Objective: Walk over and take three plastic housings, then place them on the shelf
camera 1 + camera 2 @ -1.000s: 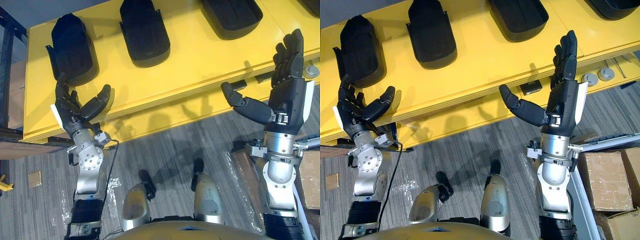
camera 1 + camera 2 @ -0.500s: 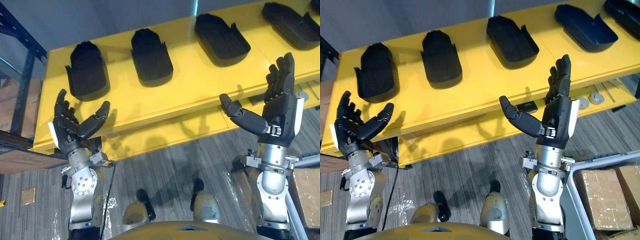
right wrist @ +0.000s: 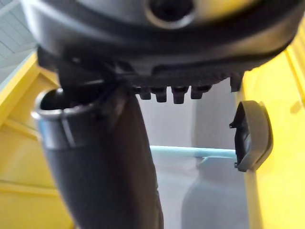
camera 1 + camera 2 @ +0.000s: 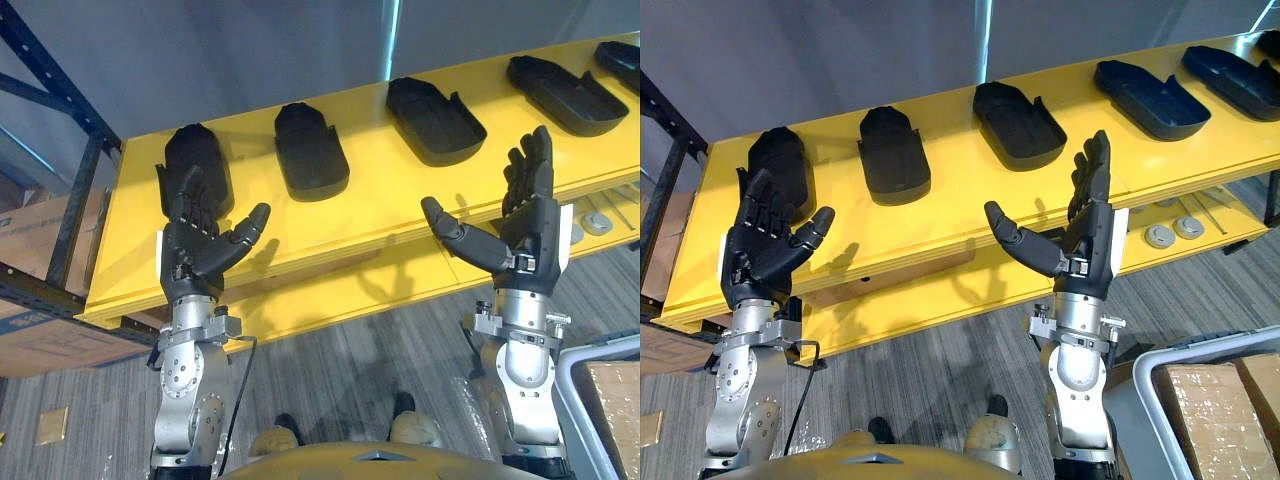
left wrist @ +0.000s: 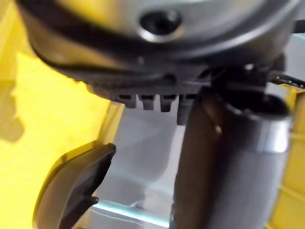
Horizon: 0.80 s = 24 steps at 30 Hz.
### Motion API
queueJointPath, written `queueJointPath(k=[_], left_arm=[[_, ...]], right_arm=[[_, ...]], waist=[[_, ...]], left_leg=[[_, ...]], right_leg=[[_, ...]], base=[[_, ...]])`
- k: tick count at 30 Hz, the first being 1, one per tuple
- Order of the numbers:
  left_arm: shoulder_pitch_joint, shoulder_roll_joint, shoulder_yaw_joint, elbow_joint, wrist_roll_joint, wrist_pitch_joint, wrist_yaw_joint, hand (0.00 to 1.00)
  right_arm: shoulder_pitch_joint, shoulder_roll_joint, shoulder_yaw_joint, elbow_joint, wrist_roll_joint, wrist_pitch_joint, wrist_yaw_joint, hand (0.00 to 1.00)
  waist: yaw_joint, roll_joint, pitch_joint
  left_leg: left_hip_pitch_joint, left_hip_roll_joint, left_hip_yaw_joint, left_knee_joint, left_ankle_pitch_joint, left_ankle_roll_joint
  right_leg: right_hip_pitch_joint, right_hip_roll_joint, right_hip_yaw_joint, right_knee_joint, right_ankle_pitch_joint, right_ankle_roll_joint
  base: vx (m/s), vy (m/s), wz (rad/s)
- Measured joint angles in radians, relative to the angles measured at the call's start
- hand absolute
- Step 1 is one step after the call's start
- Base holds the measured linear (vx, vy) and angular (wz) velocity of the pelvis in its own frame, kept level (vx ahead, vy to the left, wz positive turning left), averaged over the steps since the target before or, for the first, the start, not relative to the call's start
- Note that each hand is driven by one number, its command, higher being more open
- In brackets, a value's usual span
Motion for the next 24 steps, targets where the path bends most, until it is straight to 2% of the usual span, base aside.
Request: queueJointPath(k=[5, 8, 14, 21, 24], left_arm=[[-0.03, 0.003, -0.004, 0.113, -0.023, 0.013, 0.001, 1.0], [-0.051, 0.014, -0.005, 0.167, -0.078, 0.02, -0.043, 1.0], [-0.123, 0.051, 0.002, 0.297, -0.115, 0.02, -0.069, 1.0], [-0.17, 0.062, 0.029, 0.375, -0.115, -0.02, -0.064, 1.0], [-0.196, 0.062, 0.036, 0.402, -0.114, -0.049, -0.016, 1.0]], right_arm=[[0.018, 0.0, -0.013, 0.005, 0.002, 0.007, 0.017, 1.0], [0.042, -0.001, -0.026, 0.008, 0.015, 0.007, 0.024, 1.0], [0.045, -0.013, -0.04, 0.063, 0.048, 0.006, 0.06, 1.0], [0.048, -0.019, -0.056, 0.074, 0.05, 0.003, 0.104, 1.0], [0.048, -0.019, -0.056, 0.076, 0.051, -0.003, 0.12, 1.0]], waist=[[-0.02, -0.006, -0.006], [-0.021, -0.01, -0.008], [-0.034, -0.018, -0.02], [-0.05, -0.019, -0.02], [-0.054, -0.019, -0.02]], left_leg=[[0.001, 0.001, 0.025, -0.004, 0.002, -0.003], [0.014, 0.002, 0.046, -0.016, 0.005, -0.008], [0.017, 0.005, 0.069, -0.016, 0.005, -0.01], [0.03, 0.005, 0.092, -0.015, 0.0, -0.015], [0.033, 0.006, 0.099, -0.015, -0.001, -0.016]], right_leg=[[0.001, 0.009, 0.021, -0.039, 0.029, -0.003], [0.001, 0.016, 0.037, -0.054, 0.039, -0.005], [-0.003, 0.024, 0.058, -0.073, 0.054, -0.008], [-0.006, 0.026, 0.08, -0.074, 0.057, -0.007], [-0.007, 0.027, 0.086, -0.074, 0.057, -0.007]], base=[[-0.02, -0.016, -0.13], [-0.03, -0.017, -0.18], [-0.03, -0.022, -0.12], [-0.02, -0.011, -0.1], [-0.02, -0.016, -0.05]])
